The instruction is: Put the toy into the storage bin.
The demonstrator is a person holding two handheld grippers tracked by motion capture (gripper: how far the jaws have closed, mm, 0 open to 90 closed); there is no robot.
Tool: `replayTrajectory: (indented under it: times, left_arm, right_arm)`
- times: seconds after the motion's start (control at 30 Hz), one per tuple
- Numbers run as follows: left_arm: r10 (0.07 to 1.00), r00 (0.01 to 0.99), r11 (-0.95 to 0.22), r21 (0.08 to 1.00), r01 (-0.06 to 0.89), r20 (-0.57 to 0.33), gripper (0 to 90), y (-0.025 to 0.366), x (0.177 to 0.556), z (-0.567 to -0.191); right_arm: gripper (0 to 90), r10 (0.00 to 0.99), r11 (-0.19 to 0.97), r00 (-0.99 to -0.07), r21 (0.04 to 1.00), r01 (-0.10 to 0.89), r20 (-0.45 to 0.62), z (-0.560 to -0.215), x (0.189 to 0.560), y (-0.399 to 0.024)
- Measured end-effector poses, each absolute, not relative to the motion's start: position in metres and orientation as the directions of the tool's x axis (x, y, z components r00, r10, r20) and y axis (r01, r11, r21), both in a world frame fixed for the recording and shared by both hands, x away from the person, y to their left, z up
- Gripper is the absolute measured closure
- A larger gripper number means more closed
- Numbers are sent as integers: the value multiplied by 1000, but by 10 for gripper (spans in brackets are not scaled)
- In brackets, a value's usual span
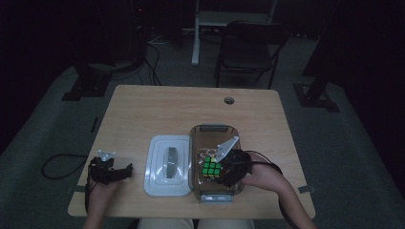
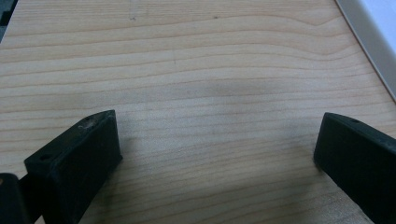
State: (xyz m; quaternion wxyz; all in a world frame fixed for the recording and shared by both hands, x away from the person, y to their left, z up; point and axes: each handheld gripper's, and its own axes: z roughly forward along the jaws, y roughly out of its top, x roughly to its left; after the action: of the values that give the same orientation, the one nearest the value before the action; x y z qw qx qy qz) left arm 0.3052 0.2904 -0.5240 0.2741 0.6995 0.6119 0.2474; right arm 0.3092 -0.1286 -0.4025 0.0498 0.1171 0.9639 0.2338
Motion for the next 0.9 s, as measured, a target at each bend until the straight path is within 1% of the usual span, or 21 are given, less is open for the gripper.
replayTrajectory:
  times: [0.17,0.27,0.3,0.33,0.53,0.77,0.9]
  left_arm:
    - [992,128,-100,686,720,10,12,290,305,-524]
    - [992,129,-101,686,720,11,12,290,305,-524]
    - [992,128,-101,686,720,10,12,290,305,-524]
    - [992,129,-101,686,720,11,12,290,305,-524]
    - [992,129,-101,686,721,11,12,290,305,-524]
    - [992,129,-101,686,720,11,12,290,305,-524]
    - [992,129,-101,686,720,10,12,290,305,-524]
  right_arm:
    - [338,223,901,-973,393,186,-51,-405,314,-116]
    - [338,217,905,-975,386,181,-52,-406,314,-114]
    - [338,208,928,-976,329,176,-65,-409,317,-106]
    - [338,205,935,-976,309,174,-70,-410,317,-104]
    - [338,184,952,-982,258,165,-50,-415,322,-97]
    - [338,179,975,-982,143,168,-64,-424,326,-86]
    - [338,168,979,-984,131,159,-63,-425,327,-82]
